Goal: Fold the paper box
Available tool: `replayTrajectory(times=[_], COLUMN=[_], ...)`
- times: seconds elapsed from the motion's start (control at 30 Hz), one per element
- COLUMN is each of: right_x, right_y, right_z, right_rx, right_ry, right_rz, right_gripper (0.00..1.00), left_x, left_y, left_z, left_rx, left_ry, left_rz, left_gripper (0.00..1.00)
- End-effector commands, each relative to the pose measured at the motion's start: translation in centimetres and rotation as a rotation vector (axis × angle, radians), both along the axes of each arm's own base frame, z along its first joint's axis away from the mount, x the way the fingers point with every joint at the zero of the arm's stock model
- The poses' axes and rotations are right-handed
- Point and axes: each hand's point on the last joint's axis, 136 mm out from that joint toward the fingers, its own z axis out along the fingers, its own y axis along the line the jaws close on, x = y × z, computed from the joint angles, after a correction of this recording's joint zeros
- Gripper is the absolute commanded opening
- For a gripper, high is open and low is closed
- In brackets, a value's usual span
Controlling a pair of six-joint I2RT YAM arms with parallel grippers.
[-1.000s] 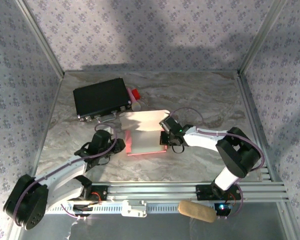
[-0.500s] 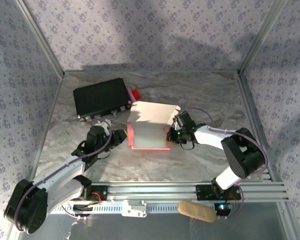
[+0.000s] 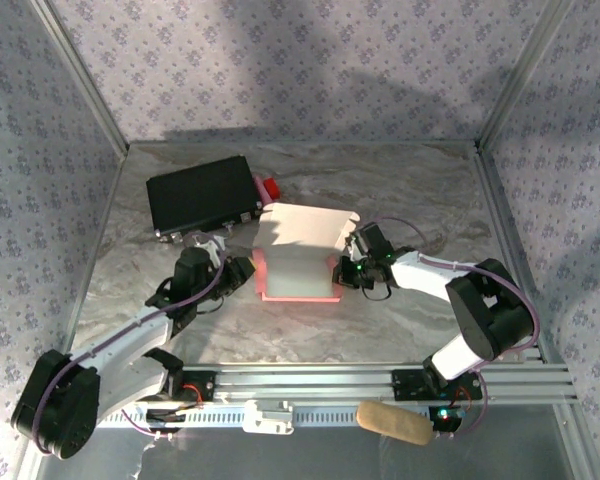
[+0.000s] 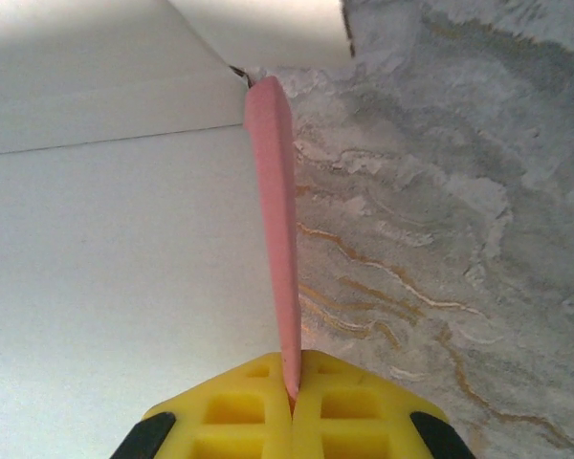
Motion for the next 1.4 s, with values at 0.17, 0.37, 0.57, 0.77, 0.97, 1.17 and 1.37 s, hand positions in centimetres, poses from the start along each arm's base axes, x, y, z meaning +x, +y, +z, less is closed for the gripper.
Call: replayTrajectory(times=[0.17, 0.37, 0.57, 0.77, 0.97, 1.17, 1.37], right_x=[-0.1, -0.1, -0.3, -0.1, -0.1, 0.0, -0.1], right_y=[0.9, 1.0, 1.4, 1.9, 2.1, 2.2, 2.1], right_z=[0.3, -0.1, -0.3, -0.3, -0.3, -0.3, -0.4], right_rx=[-0.046, -0.082, -0.124, -0.138, -0.151, -0.148, -0.149], right_ry=[-0.013, -0.018, -0.026, -0.034, -0.037, -0.038, -0.037], right_rz=[0.025, 0.028, 0.049, 0.051, 0.056, 0.051, 0.048], right_gripper=[0.0, 0.0, 0.0, 0.0, 0.0, 0.0, 0.0], left_x=[-0.2, -1.8, -3.0, -3.9, -4.5, -4.9, -5.2], left_y=[-1.7, -1.5, -0.5, 0.0, 0.9, 0.7, 0.3], left_z=[-0.7, -5.3, -7.4, -8.8, -9.1, -9.6, -10.0], left_rx=[0.028, 0.174, 0.281, 0.37, 0.47, 0.491, 0.51], left_ry=[0.005, 0.092, 0.117, 0.144, 0.138, 0.145, 0.141], left_rz=[-0.057, -0.084, -0.086, -0.108, -0.101, -0.116, -0.131], left_gripper=[0.15, 0.14, 0.25, 0.28, 0.17, 0.22, 0.28])
